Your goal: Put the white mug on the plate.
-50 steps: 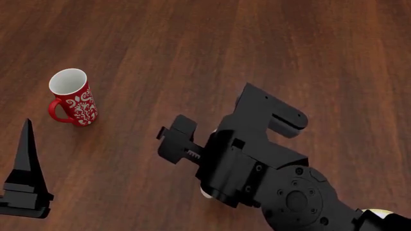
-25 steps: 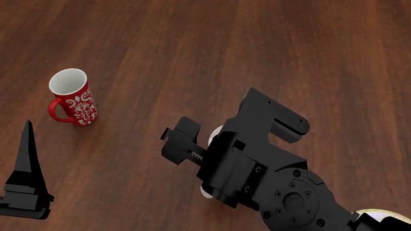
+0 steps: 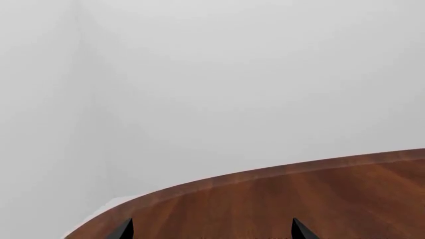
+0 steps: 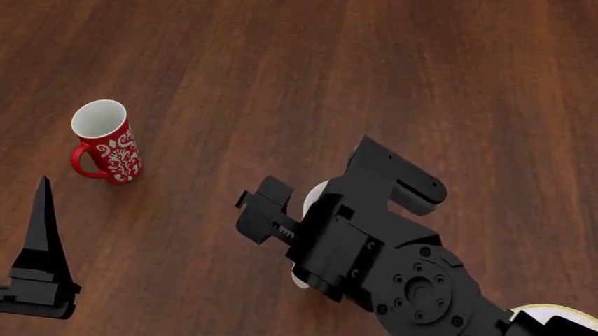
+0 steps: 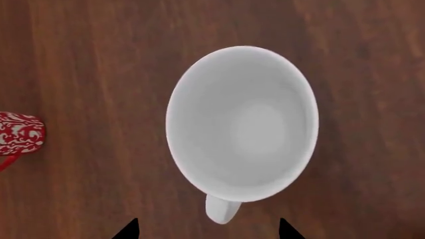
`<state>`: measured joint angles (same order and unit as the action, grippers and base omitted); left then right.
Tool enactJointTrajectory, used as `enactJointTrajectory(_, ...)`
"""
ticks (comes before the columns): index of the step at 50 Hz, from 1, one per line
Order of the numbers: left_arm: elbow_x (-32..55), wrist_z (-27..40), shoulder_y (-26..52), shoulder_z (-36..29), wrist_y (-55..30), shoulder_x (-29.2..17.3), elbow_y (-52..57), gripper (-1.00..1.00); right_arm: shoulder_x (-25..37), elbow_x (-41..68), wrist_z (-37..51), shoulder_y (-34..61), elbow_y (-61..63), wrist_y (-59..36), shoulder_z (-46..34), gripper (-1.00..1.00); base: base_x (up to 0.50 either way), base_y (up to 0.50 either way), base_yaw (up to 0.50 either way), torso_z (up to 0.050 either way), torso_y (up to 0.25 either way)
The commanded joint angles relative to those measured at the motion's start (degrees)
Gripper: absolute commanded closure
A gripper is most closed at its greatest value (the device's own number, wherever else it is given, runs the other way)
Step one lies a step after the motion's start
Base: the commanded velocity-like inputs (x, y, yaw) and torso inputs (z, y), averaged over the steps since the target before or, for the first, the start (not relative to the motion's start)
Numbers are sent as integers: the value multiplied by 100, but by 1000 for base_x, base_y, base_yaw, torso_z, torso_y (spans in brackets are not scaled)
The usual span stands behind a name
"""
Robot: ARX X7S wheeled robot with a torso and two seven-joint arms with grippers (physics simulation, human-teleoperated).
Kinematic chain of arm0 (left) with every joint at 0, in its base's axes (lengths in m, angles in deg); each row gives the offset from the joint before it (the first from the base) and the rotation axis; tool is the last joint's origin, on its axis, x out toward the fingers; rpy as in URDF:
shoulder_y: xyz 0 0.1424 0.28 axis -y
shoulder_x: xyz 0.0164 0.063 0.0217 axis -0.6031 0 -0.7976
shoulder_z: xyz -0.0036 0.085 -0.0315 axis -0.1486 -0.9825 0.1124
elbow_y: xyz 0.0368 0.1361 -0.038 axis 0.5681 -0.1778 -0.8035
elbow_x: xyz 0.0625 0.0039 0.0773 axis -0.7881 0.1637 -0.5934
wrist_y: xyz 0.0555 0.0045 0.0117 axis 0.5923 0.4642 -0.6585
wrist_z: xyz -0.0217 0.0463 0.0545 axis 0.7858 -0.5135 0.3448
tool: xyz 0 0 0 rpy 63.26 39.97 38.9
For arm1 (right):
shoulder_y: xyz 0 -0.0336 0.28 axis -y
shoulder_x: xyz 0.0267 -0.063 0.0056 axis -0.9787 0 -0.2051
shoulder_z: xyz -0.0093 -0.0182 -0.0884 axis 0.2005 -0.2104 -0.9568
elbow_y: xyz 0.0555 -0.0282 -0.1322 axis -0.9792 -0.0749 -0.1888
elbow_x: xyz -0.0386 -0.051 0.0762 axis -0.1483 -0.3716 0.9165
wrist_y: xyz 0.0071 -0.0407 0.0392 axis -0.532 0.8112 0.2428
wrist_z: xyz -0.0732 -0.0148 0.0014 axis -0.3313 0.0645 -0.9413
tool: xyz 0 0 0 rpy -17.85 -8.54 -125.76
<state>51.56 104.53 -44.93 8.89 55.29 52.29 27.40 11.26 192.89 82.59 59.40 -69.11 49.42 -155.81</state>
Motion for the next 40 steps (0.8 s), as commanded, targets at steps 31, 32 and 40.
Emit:
enactJointTrajectory(31,35,11,-27,5,91,-53,-77,-100,-343,78,-322,1,-851,-261,-135,-100,0,0,0,0,0)
enactJointTrajectory(32,37,14,-19,5,77,-56,-71,-100,-345,79,-321,-7,-858,-257,-136,-100,0,0,0,0,0)
enactJointTrajectory(40,22,20,-30,-18,109,-49,-108,-100,-368,97,-371,-38,-954,-293,-148,-100,0,0,0,0,0)
